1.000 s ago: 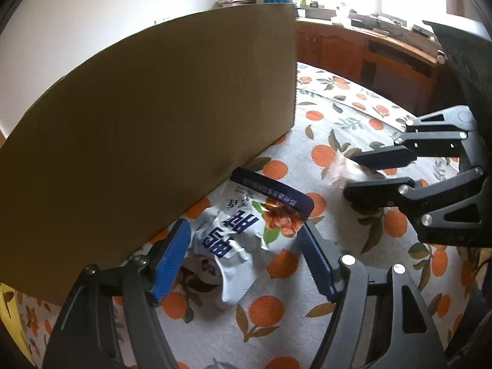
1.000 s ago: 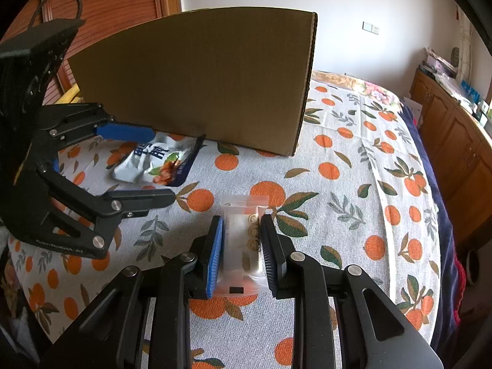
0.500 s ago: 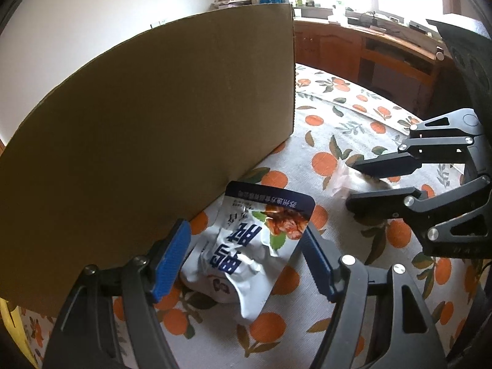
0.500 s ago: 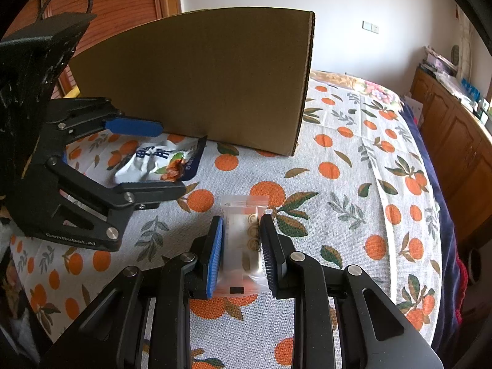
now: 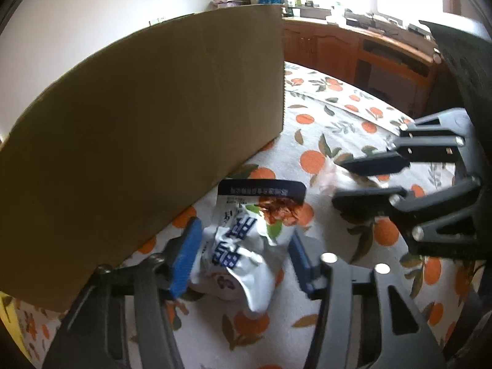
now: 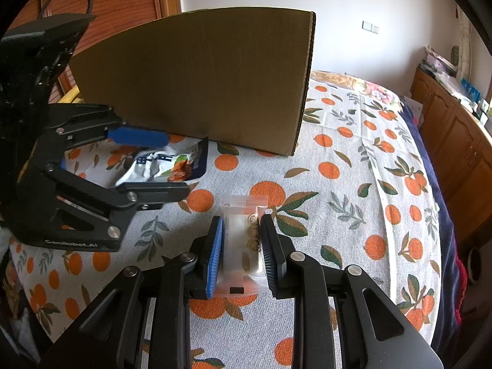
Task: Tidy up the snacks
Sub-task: 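Grasp the white duck-neck bag with the left tool while the right tool grasps the translucent cookie pack, then lift both held packs and carry them over the cardboard box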
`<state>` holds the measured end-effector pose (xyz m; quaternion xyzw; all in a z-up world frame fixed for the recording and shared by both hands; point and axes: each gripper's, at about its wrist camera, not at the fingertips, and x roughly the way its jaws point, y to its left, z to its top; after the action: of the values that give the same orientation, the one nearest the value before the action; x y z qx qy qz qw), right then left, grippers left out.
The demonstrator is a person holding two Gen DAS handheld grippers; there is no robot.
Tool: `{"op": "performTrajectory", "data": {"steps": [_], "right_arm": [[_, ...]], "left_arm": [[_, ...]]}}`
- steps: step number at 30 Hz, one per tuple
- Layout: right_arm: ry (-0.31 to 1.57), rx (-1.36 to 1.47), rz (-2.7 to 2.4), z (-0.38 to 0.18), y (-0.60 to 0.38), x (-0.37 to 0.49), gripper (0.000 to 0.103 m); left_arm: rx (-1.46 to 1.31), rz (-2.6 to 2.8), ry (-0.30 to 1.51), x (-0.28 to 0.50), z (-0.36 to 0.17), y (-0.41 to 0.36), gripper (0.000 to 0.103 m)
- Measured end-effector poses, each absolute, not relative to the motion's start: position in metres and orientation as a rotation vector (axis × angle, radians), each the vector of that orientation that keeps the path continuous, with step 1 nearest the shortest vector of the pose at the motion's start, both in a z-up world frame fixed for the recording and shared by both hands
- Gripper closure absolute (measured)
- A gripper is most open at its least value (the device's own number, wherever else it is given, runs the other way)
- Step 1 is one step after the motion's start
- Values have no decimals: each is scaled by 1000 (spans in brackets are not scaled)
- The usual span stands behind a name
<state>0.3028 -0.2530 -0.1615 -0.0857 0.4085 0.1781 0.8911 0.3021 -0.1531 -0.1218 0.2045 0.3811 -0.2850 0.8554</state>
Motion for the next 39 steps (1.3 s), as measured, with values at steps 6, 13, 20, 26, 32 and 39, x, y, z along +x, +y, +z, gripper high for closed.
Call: {"op": "performTrajectory", "data": {"steps": [6,13,20,26,32,39], "right_arm": [[848,-180,368,-162,-253,303,80],[847,-185,365,-161,-252,303,80],[842,-203,354,-161,-247,301,81],[838,-208,350,-161,-245,300,84],[811,-240,328,-157,-241,296,84],[792,-242,319,-151,-240,288,84]], "left_arm": [[457,-601,805,285,-119,-149,63],[407,-603,773,271,-104,-136,63],[389,-585,741,260,-95,-128,63],[367,-568,741,258,-94,-122,64],[353,-560,740,255,-94,-119,64],[336,-555,718,251,-89,-118,65]]}}
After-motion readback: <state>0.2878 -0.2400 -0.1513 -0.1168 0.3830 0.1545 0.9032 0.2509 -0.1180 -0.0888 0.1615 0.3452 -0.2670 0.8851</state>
